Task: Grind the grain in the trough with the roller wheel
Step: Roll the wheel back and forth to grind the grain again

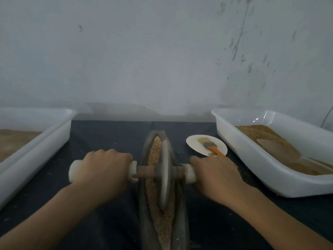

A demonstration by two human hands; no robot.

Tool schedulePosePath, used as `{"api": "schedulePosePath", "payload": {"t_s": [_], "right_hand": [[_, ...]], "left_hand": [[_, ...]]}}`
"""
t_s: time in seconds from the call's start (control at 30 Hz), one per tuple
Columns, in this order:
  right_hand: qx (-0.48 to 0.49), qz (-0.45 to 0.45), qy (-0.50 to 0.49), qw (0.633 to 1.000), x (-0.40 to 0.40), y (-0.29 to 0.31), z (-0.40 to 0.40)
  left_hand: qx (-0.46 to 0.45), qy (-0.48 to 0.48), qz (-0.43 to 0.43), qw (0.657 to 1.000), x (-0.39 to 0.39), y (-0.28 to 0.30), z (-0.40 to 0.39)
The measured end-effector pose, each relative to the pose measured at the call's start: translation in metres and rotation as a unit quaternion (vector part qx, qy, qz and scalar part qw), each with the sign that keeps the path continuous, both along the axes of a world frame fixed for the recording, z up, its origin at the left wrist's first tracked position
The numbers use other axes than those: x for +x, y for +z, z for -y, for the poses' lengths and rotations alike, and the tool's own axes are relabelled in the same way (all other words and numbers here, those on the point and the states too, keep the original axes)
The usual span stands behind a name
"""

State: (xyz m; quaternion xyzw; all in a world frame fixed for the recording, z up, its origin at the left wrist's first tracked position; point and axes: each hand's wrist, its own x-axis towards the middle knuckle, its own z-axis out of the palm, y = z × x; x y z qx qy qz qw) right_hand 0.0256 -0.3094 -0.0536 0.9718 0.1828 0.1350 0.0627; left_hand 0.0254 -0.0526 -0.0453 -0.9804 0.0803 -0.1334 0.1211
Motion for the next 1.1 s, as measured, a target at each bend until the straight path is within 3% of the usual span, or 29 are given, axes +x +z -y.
{"api": "schedulePosePath", "payload": {"t_s": [0.17,0.3,0.5,0.63,0.87,1.0,1.1], "right_hand": [[-0.012,0.090,-0.015,0.996,0.073,-0.001,-0.014],[-0.036,0.118,-0.015,0.992,0.072,0.002,-0.018],[-0.048,0.002,0.035,0.998,-0.014,0.013,-0.004],[-0.056,-0.099,0.000,0.994,-0.030,0.021,0.007],[-0.045,0.099,-0.026,0.994,0.057,-0.001,-0.004],[-0.062,0.115,-0.043,0.990,0.082,0.004,-0.012],[-0.042,0.097,-0.013,0.994,0.049,-0.002,-0.004]], "left_hand": [[-0.060,0.023,0.031,0.997,0.062,-0.008,-0.002],[-0.066,0.024,0.046,0.997,0.064,-0.013,-0.004],[-0.075,-0.016,-0.060,0.995,-0.017,-0.007,-0.014],[-0.025,-0.037,-0.051,0.998,-0.037,0.003,-0.014],[-0.064,0.002,0.029,0.997,0.042,-0.010,-0.008],[-0.068,0.002,0.015,0.998,0.060,-0.002,-0.010],[-0.043,-0.009,0.017,0.999,0.032,-0.004,-0.009]]}}
